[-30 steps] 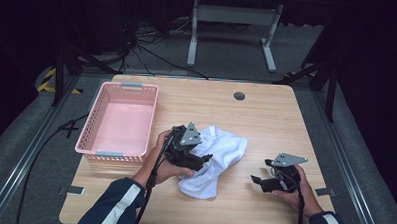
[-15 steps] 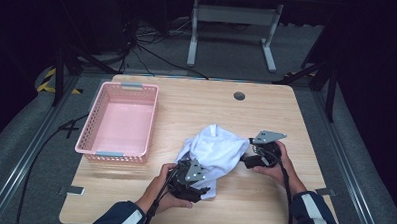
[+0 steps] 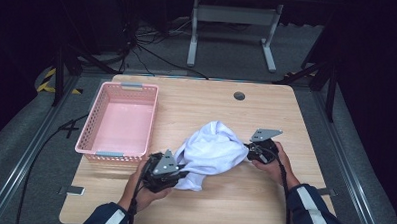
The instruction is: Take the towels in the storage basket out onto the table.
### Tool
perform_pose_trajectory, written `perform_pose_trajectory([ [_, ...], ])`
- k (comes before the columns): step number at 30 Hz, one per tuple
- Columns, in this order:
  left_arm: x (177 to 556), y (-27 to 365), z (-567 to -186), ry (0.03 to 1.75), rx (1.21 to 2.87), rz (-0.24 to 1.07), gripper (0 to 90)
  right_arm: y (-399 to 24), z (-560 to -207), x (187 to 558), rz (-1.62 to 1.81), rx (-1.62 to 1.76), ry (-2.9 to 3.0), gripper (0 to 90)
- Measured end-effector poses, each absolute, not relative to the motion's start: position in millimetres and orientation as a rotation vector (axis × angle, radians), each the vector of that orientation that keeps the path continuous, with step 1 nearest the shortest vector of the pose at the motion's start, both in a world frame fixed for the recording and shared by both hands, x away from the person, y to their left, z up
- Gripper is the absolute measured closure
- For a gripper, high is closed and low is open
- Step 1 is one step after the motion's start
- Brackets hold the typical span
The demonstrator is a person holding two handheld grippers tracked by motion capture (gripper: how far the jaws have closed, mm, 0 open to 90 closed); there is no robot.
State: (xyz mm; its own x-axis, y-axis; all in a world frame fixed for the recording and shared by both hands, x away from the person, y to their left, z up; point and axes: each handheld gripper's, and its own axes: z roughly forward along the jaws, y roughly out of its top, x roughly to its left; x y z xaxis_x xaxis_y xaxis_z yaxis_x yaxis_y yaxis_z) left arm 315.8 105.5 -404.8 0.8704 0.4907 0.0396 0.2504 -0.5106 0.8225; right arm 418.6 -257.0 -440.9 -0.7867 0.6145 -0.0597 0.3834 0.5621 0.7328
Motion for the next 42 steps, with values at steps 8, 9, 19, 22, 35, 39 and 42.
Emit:
perform_pose_trajectory([
  [8, 298.9, 142.0, -387.1, 0.613, 2.009, 0.411, 79.3, -268.4, -407.0, 408.5, 1.099, 0.86, 2.434, 80.1],
  [9, 297.9, 144.3, -387.8, 0.619, 2.005, 0.397, 79.2, -268.4, -404.6, 407.3, 1.108, 0.862, 2.43, 80.0],
  [19, 300.0, 134.2, -410.0, 0.605, 2.117, 0.328, 71.8, -260.0, -400.7, 400.9, 1.126, 0.84, 2.392, 79.6],
  [22, 300.7, 127.7, -412.8, 0.623, 2.128, 0.343, 56.9, -259.4, -403.8, 402.5, 1.127, 0.847, 2.404, 76.8],
  [35, 303.9, 57.1, -400.2, 0.484, 2.178, 0.397, 34.1, -248.0, -408.0, 398.7, 1.06, 0.833, 2.425, 71.6],
  [39, 316.1, 20.4, -405.7, 0.463, 2.209, 0.368, 33.9, -239.3, -409.8, 396.3, 1.05, 0.809, 2.43, 68.2],
  [42, 329.1, -9.5, -421.2, 0.468, 2.284, 0.363, 34.1, -235.3, -410.9, 394.8, 1.058, 0.8, 2.444, 67.0],
])
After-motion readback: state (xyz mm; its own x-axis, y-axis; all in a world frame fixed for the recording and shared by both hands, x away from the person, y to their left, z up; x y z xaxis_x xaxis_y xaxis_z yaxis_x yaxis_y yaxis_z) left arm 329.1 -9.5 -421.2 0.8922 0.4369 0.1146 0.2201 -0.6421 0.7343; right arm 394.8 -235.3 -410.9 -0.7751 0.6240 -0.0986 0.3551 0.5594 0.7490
